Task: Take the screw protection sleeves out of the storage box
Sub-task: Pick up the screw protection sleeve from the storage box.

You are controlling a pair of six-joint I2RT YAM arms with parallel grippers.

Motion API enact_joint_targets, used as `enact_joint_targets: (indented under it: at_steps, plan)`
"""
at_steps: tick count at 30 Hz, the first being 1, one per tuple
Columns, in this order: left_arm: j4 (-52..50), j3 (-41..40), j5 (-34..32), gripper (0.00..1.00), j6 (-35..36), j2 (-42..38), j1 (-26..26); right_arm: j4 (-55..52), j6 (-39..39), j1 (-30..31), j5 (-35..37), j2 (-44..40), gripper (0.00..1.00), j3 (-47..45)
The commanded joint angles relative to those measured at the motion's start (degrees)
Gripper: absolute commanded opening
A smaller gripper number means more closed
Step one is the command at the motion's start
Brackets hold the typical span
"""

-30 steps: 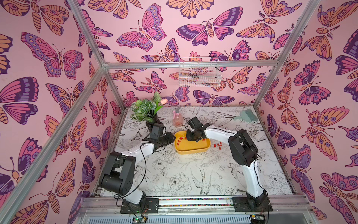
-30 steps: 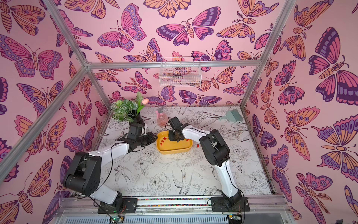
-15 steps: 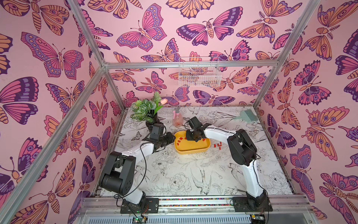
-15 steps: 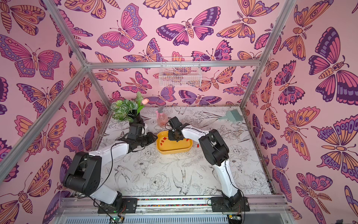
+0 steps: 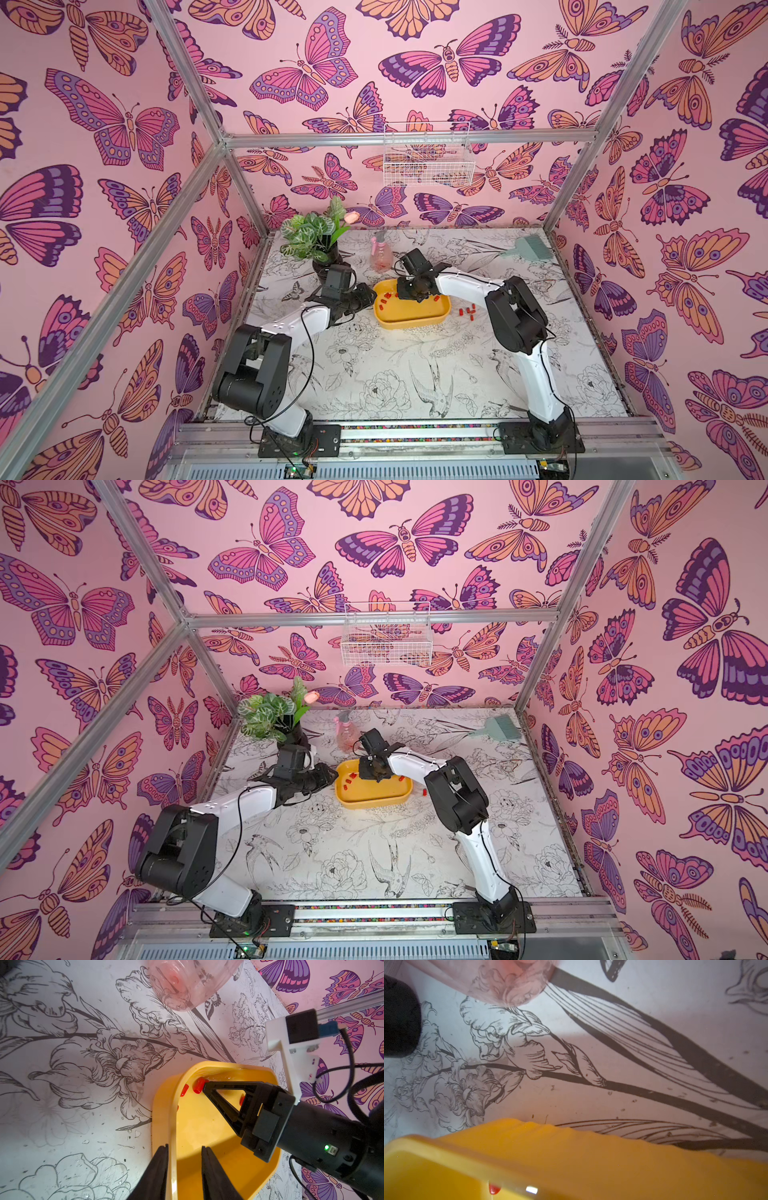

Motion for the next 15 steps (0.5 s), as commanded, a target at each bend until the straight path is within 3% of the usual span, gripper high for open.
enact_joint_targets:
  at_steps: [1,15]
  plan:
    - [0.4,0.6,1.1,0.33,0.0,0.7,0.1,-2.5,0.3,0.3,0.9,1.6,0.13,1.1]
    - [0.6,0.6,1.2,0.33,0.2,0.8,0.2,-0.4,-2.8,0.2,3.2,-8.2,0.09,-5.8]
